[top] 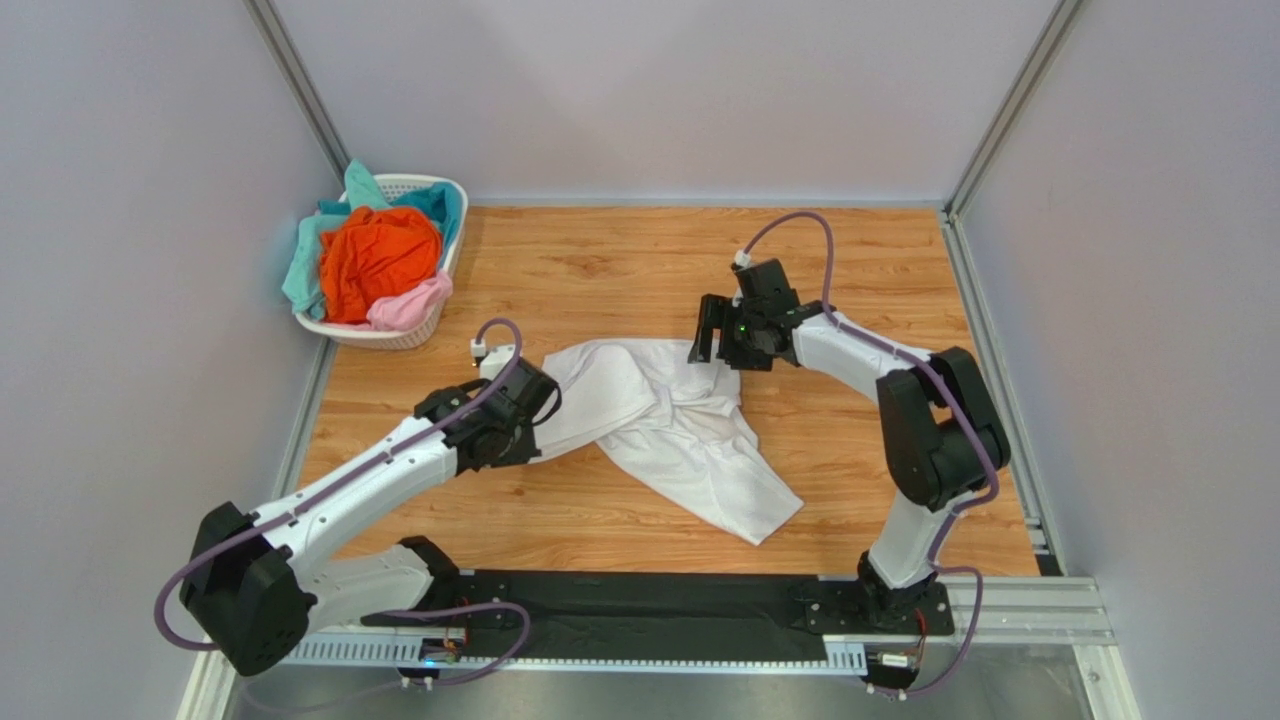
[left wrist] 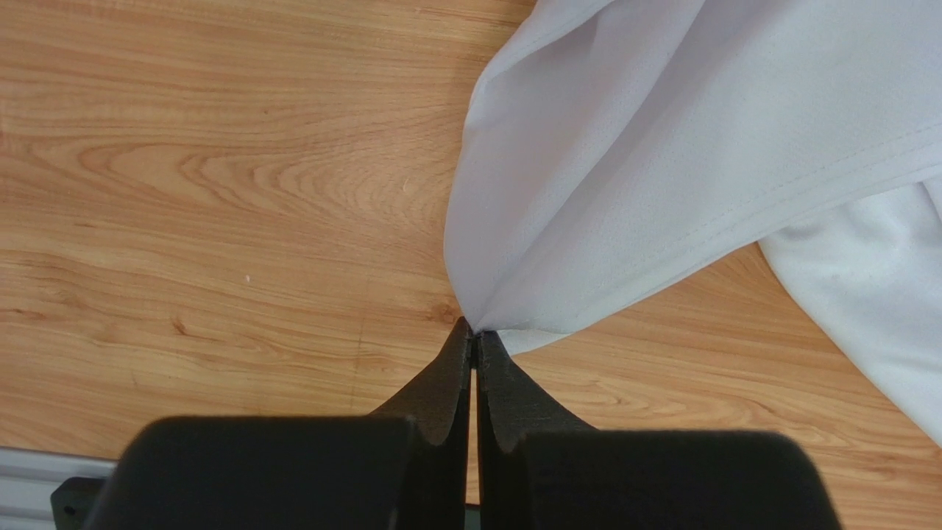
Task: Fold and stack the t-shirts
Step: Flatten the tshirt out
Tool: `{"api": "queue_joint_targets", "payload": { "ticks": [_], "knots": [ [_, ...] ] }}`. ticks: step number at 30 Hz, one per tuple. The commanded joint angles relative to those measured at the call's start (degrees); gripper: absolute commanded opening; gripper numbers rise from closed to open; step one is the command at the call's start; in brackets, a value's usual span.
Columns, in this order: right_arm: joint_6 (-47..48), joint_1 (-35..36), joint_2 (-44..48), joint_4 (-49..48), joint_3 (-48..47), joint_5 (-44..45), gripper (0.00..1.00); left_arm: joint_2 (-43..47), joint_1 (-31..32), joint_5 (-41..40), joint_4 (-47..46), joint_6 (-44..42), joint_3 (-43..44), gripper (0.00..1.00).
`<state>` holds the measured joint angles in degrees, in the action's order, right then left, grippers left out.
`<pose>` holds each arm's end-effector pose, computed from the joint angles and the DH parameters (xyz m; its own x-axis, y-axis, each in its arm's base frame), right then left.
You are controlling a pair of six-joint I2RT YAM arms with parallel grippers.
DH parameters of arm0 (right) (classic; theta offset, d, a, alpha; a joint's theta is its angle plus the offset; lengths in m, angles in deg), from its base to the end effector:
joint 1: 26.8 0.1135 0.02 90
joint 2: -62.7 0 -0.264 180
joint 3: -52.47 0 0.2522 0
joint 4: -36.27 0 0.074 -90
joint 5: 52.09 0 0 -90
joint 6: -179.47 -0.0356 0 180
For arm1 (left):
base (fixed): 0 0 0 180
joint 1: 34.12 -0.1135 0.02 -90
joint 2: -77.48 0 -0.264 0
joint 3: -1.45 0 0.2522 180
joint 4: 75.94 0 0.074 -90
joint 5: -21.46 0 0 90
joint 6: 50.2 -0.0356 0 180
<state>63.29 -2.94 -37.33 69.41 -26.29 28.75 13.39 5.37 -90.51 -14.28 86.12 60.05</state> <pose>0.3311 0.1526 0.1932 -0.8810 0.0866 -0.4652 -0.1063 0.9217 0.3729 0.1607 -0.1152 0.2282 -0.8366 -0.1797 -0.5175 -0.1845 0.9819 -0.0427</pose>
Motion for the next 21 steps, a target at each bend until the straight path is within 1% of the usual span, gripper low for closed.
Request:
{"api": "queue_joint_targets", "payload": {
  "ticks": [1,2,4,6,7,15,21],
  "knots": [
    [-2.0,0.6,-4.1,-3.1,-3.2,2.0,0.78,2.6,-1.0,-0.6,-1.3,-0.7,-1.0,0.0],
    [-2.0,0.8,-6.0,-3.4,-3.9,2.5,0.77,2.7,-1.2,-0.3,-1.7,-1.0,-1.3,0.0],
    [-2.1,1.0,-7.4,-5.3,-4.4,3.1,0.73,3.1,-1.4,0.1,-2.4,-1.4,-1.9,0.0],
    [-2.5,1.2,-8.5,-7.1,-4.6,3.6,0.72,3.0,-1.6,0.2,-2.6,-1.6,-2.0,0.0],
    [-2.6,1.2,-8.8,-7.6,-4.7,4.3,0.68,2.9,-1.7,0.2,-2.6,-1.6,-2.1,0.0],
    [-2.7,1.3,-10.7,-8.2,-6.8,5.9,0.63,2.7,-2.0,0.4,-3.3,-1.4,-2.7,0.0],
    [-2.8,1.5,-12.6,-8.2,-9.4,7.1,0.52,2.7,-2.4,0.1,-3.3,-1.5,-2.8,0.0]
  ]
}}
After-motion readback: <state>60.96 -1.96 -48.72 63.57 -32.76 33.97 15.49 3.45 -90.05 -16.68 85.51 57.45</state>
